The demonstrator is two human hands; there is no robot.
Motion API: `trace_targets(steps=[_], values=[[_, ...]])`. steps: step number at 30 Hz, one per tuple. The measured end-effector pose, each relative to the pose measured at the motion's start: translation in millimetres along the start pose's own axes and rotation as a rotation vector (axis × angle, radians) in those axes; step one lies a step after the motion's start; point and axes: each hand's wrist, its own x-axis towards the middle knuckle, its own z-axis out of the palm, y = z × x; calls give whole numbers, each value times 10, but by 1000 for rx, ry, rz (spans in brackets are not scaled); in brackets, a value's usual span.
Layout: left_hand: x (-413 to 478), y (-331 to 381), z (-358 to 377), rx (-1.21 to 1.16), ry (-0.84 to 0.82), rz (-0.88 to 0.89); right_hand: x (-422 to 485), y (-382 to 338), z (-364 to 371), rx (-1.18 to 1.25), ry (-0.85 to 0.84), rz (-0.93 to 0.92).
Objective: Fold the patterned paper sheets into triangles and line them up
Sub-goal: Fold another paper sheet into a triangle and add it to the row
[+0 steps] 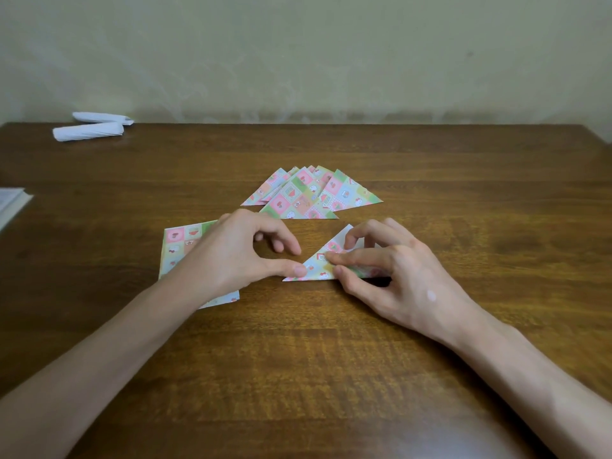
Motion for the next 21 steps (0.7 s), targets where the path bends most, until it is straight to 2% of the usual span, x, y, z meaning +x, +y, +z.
trace_targets(steps=[7, 16, 21], values=[[-30, 12, 24, -19, -41, 119, -1, -5, -2, -6, -6, 17], [-18, -3, 9, 2, -95, 99, 58, -126, 43, 31, 24, 198], [-4, -1, 8, 47, -63, 140, 73, -210, 82, -5, 56, 250]])
